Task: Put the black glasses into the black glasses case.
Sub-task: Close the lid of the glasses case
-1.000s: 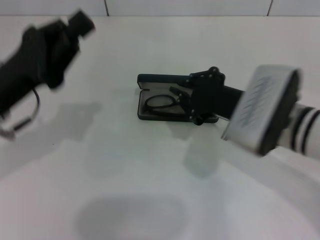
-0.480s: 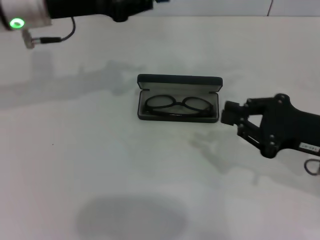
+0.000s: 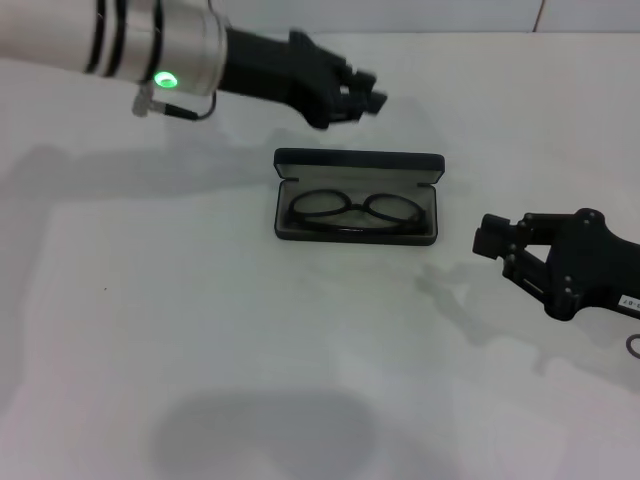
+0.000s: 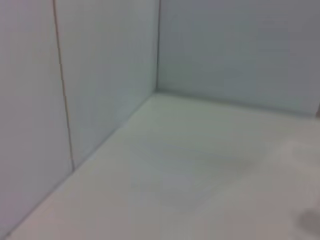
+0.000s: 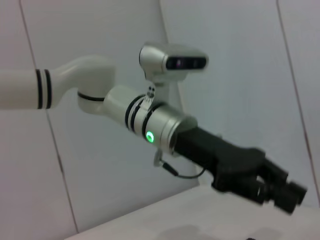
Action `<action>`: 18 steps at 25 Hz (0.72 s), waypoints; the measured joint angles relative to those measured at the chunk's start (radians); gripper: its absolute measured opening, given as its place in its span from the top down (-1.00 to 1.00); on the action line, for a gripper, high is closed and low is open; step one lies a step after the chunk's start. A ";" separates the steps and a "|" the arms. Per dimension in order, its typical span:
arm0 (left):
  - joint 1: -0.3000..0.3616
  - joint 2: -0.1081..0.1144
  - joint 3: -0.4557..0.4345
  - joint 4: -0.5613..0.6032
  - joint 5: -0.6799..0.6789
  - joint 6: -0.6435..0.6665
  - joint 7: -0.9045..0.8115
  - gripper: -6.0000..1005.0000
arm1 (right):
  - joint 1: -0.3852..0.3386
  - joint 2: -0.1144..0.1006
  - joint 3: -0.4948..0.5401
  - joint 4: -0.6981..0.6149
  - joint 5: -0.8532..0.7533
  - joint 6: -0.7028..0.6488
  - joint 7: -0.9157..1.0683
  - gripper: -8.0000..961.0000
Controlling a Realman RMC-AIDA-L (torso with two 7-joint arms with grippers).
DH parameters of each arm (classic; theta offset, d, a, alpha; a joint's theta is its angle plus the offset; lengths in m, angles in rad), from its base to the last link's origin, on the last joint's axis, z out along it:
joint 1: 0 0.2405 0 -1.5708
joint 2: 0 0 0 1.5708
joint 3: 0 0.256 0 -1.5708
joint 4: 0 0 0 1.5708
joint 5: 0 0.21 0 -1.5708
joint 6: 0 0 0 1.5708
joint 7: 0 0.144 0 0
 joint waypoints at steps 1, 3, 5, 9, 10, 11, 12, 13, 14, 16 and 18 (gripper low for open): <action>-0.004 -0.007 0.000 -0.002 0.026 -0.010 -0.005 0.49 | 0.001 0.000 0.003 0.008 0.001 0.000 -0.001 0.62; -0.006 -0.021 0.000 -0.005 0.057 -0.020 -0.012 0.50 | 0.005 0.000 0.005 0.022 0.004 -0.001 -0.007 0.62; -0.007 -0.027 0.001 -0.010 0.069 -0.023 -0.013 0.50 | 0.012 0.000 0.006 0.034 0.005 -0.001 -0.011 0.61; -0.021 -0.030 0.002 -0.048 0.087 -0.042 -0.015 0.50 | 0.026 0.001 0.006 0.057 0.005 -0.001 -0.012 0.60; -0.026 -0.031 0.002 -0.063 0.092 -0.054 -0.015 0.50 | 0.028 0.001 0.006 0.061 0.005 -0.002 -0.012 0.60; -0.030 -0.032 0.002 -0.074 0.096 -0.064 -0.015 0.50 | 0.031 0.001 0.007 0.066 0.006 -0.002 -0.012 0.60; -0.033 -0.034 0.004 -0.083 0.098 -0.076 -0.013 0.50 | 0.033 0.001 0.007 0.071 0.006 -0.002 -0.012 0.60; -0.035 -0.037 0.005 -0.089 0.098 -0.086 -0.011 0.50 | 0.034 0.002 0.007 0.073 0.006 -0.002 -0.012 0.59; -0.036 -0.039 0.006 -0.092 0.098 -0.094 -0.010 0.50 | 0.036 0.002 0.007 0.077 0.006 -0.002 -0.013 0.59; -0.036 -0.043 0.008 -0.094 0.099 -0.103 -0.009 0.50 | 0.039 0.003 0.006 0.084 0.006 -0.001 -0.014 0.59; -0.036 -0.047 0.009 -0.094 0.100 -0.110 -0.010 0.50 | 0.042 0.003 0.006 0.091 0.006 -0.001 -0.015 0.58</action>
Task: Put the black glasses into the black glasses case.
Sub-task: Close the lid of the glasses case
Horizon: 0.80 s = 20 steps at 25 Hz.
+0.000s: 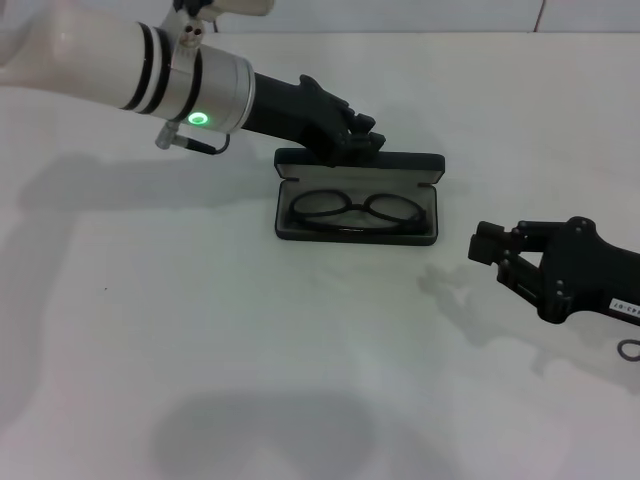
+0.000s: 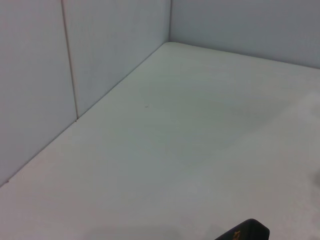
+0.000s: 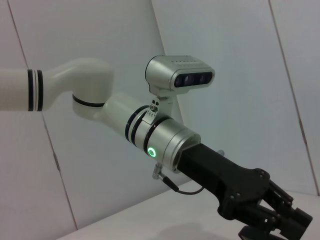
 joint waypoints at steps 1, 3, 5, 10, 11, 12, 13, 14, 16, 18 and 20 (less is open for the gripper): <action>0.000 -0.001 0.000 0.000 0.000 -0.001 -0.001 0.50 | 0.001 0.000 0.000 0.003 0.000 0.000 0.000 0.58; 0.000 -0.002 0.000 -0.001 0.001 -0.003 -0.004 0.50 | 0.001 0.000 0.000 0.008 0.000 0.000 -0.001 0.57; -0.001 -0.003 0.000 -0.008 0.001 -0.003 -0.005 0.50 | 0.002 0.001 0.000 0.012 0.000 -0.001 -0.003 0.57; -0.008 -0.003 0.001 -0.034 0.010 -0.003 -0.006 0.52 | 0.003 0.002 -0.001 0.016 0.000 0.000 -0.008 0.56; -0.008 -0.004 0.001 -0.036 0.011 -0.003 -0.006 0.53 | 0.003 0.002 -0.002 0.016 0.000 0.000 -0.008 0.56; -0.008 -0.004 0.001 -0.036 0.011 -0.003 -0.006 0.54 | 0.003 0.002 -0.002 0.016 0.000 0.001 -0.008 0.55; -0.008 -0.004 0.001 -0.036 0.011 -0.003 -0.006 0.55 | 0.003 0.002 -0.002 0.017 0.000 0.002 -0.008 0.55; -0.008 -0.005 0.001 -0.037 0.011 -0.003 -0.006 0.55 | 0.003 0.002 -0.002 0.017 0.000 0.002 -0.008 0.55; -0.008 -0.005 0.001 -0.038 0.011 -0.002 -0.006 0.55 | 0.003 0.002 -0.003 0.018 0.000 0.002 -0.009 0.55; -0.008 -0.005 0.000 -0.038 0.011 -0.001 -0.008 0.55 | 0.003 0.002 -0.004 0.019 0.000 0.002 -0.009 0.54; -0.008 -0.005 0.000 -0.039 0.012 0.003 -0.011 0.55 | 0.003 0.002 -0.004 0.023 0.000 0.002 -0.009 0.54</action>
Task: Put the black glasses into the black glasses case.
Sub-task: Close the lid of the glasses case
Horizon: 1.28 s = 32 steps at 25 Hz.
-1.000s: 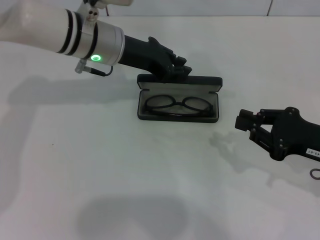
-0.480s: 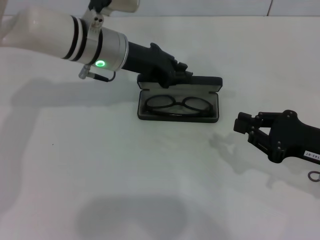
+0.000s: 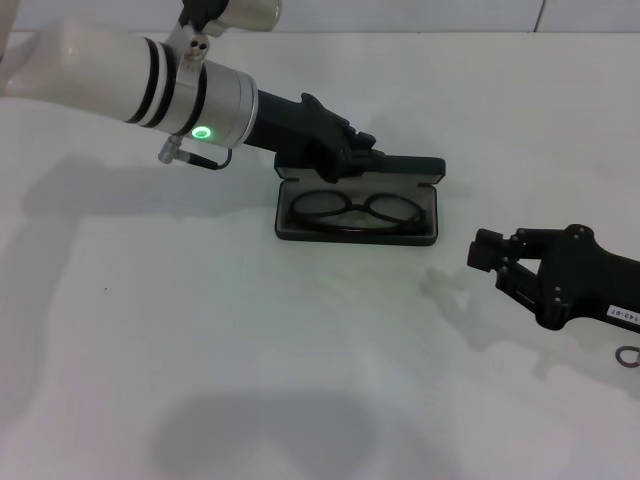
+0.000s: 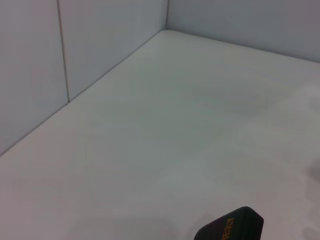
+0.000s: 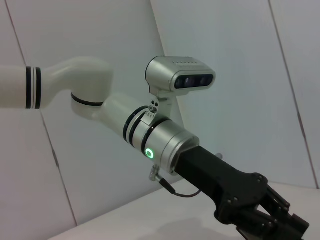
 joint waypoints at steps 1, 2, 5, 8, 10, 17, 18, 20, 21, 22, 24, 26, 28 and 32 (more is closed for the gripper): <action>0.000 0.000 0.000 0.000 0.000 0.002 0.000 0.55 | 0.000 0.000 0.001 0.002 0.000 -0.001 0.000 0.53; 0.000 0.000 0.000 -0.001 0.000 0.004 -0.001 0.55 | 0.000 0.000 0.002 0.004 0.000 -0.002 0.000 0.53; 0.002 0.001 0.000 -0.001 0.000 0.018 -0.002 0.55 | 0.001 0.000 0.003 0.007 0.001 -0.003 0.000 0.52; 0.007 0.002 0.001 -0.001 0.002 0.039 -0.002 0.55 | 0.001 0.000 0.001 0.007 0.002 -0.003 0.000 0.52; 0.010 0.002 0.001 -0.002 0.008 0.043 -0.002 0.55 | 0.001 0.000 0.001 0.007 0.002 -0.003 0.000 0.51; 0.023 -0.004 0.002 -0.006 0.031 0.064 -0.003 0.55 | 0.002 0.000 -0.003 0.007 0.003 -0.004 0.000 0.50; 0.023 -0.005 0.003 -0.007 0.036 0.069 -0.003 0.55 | 0.002 0.000 -0.003 0.007 0.003 -0.004 0.000 0.49; 0.025 -0.008 0.003 -0.011 0.041 0.079 -0.001 0.55 | 0.002 0.000 -0.003 0.007 0.003 -0.004 -0.001 0.49; 0.025 -0.009 0.003 -0.012 0.042 0.082 0.001 0.55 | 0.002 0.000 -0.003 0.007 0.003 -0.004 -0.002 0.49; 0.026 -0.011 0.003 -0.012 0.042 0.084 0.003 0.55 | 0.002 0.000 -0.003 0.007 0.003 -0.005 -0.002 0.49; 0.026 -0.013 0.007 -0.012 0.044 0.090 0.004 0.55 | 0.002 0.000 -0.003 0.007 0.003 -0.007 -0.005 0.48; 0.028 -0.015 0.012 -0.012 0.044 0.094 0.004 0.55 | 0.002 0.000 -0.003 0.007 0.003 -0.013 -0.008 0.48; 0.033 -0.018 0.016 -0.011 0.045 0.095 0.005 0.54 | 0.002 0.000 -0.003 0.007 0.003 -0.015 -0.010 0.47; 0.039 -0.026 0.017 -0.010 0.051 0.096 0.006 0.54 | 0.002 0.000 -0.002 0.007 0.003 -0.018 -0.011 0.46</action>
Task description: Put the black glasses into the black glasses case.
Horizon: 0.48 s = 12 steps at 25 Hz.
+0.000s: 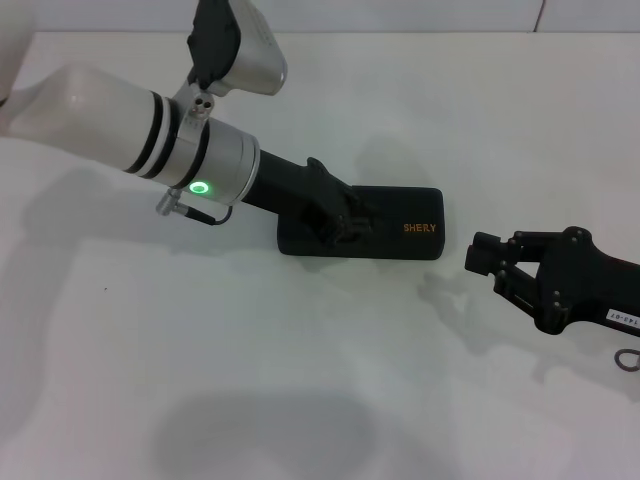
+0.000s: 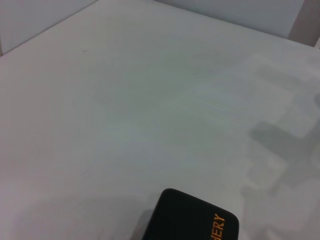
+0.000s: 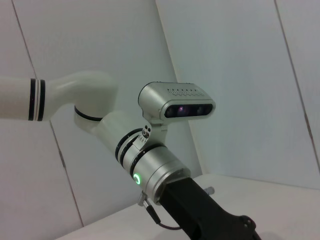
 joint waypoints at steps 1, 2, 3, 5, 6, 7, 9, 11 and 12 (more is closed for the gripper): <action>0.001 -0.001 0.000 0.001 0.001 0.001 0.000 0.54 | 0.000 0.000 0.000 0.000 0.000 0.000 0.000 0.46; 0.005 -0.002 0.000 0.007 0.001 0.004 0.000 0.54 | 0.000 0.000 0.000 0.000 0.000 -0.003 0.000 0.46; 0.010 -0.004 0.000 0.021 0.000 0.010 0.001 0.54 | 0.000 0.000 0.000 0.000 0.000 -0.003 0.000 0.46; 0.029 -0.010 -0.003 0.073 -0.004 0.040 0.001 0.54 | -0.001 -0.001 0.004 0.000 -0.002 -0.014 0.000 0.45; 0.051 -0.018 -0.006 0.125 -0.013 0.069 0.000 0.53 | -0.001 -0.002 0.006 0.000 -0.003 -0.019 0.000 0.45; 0.077 -0.023 -0.008 0.181 -0.031 0.098 -0.004 0.53 | 0.000 -0.003 0.007 0.002 -0.007 -0.025 0.000 0.45; 0.145 -0.031 -0.011 0.299 -0.088 0.153 -0.010 0.53 | 0.002 -0.004 0.008 0.006 -0.009 -0.030 -0.001 0.44; 0.220 -0.030 -0.012 0.402 -0.191 0.214 -0.012 0.53 | 0.009 -0.009 0.013 0.012 -0.012 -0.042 -0.003 0.44; 0.250 -0.024 -0.014 0.432 -0.249 0.241 -0.007 0.53 | 0.009 -0.010 0.021 0.013 -0.012 -0.054 -0.003 0.44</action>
